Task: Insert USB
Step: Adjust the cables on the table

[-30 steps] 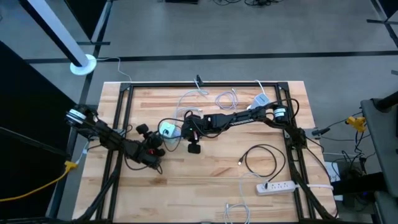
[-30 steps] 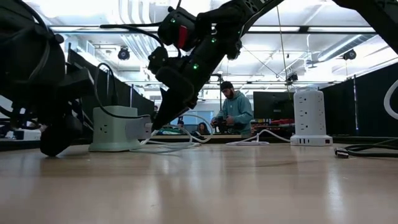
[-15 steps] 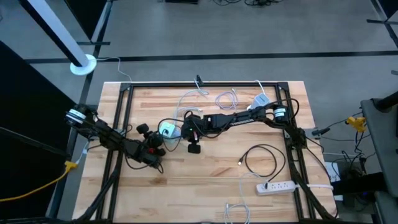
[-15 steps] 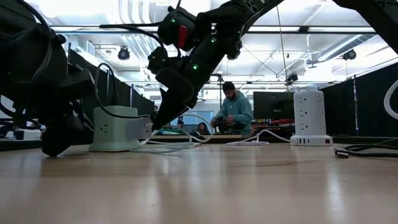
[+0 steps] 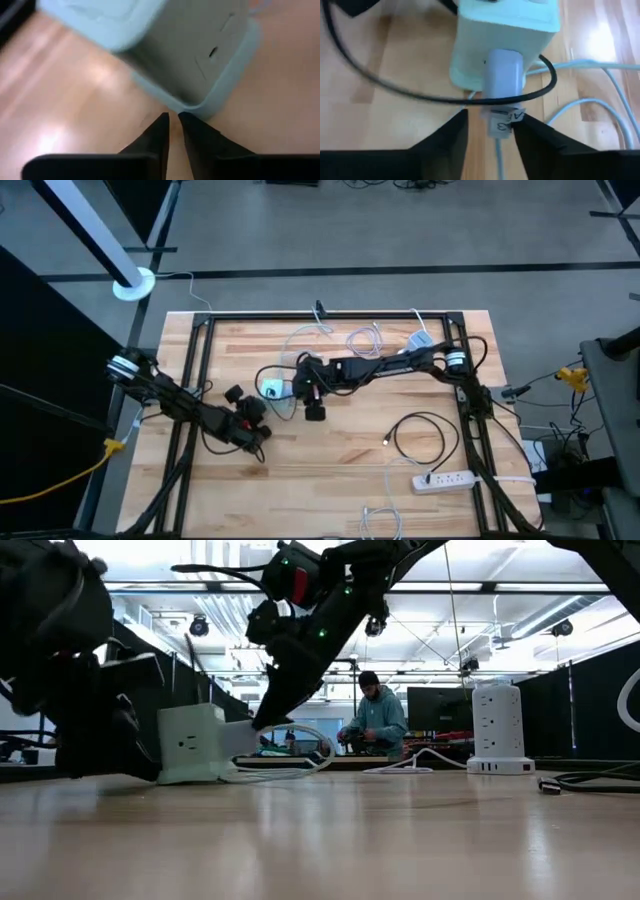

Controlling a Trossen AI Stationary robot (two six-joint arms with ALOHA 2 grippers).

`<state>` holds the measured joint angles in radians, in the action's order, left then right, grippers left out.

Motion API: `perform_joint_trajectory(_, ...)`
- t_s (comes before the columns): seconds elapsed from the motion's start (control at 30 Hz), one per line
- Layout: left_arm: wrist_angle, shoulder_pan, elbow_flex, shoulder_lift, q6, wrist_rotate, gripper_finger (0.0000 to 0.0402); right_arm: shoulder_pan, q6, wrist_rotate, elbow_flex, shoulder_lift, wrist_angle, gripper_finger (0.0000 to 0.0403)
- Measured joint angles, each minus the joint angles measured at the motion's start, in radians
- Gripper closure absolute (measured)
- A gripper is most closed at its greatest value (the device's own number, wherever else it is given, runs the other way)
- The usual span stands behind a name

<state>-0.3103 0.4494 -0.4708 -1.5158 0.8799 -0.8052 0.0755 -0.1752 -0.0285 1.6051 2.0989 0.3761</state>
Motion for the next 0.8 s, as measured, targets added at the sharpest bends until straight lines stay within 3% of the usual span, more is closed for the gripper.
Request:
perform_joint_trajectory(0.27,-0.004,0.026,-0.051,0.0,-0.006,0.004,0.0376,0.018,-0.027,-0.048,-0.002,-0.034,0.074,0.0176)
perform_joint_trajectory(0.47,-0.012,0.031,-0.053,0.0,0.024,0.03,0.0377,0.029,-0.093,-0.16,-0.001,-0.068,0.19,0.0132)
perform_joint_trajectory(0.67,0.012,0.046,-0.053,-0.004,0.061,0.034,0.0377,0.072,-0.188,0.064,0.006,-0.103,0.132,0.0127)
perform_joint_trajectory(0.8,0.076,0.058,-0.053,-0.004,0.062,0.033,0.0377,0.123,-0.267,0.072,0.006,-0.056,0.054,0.0146)
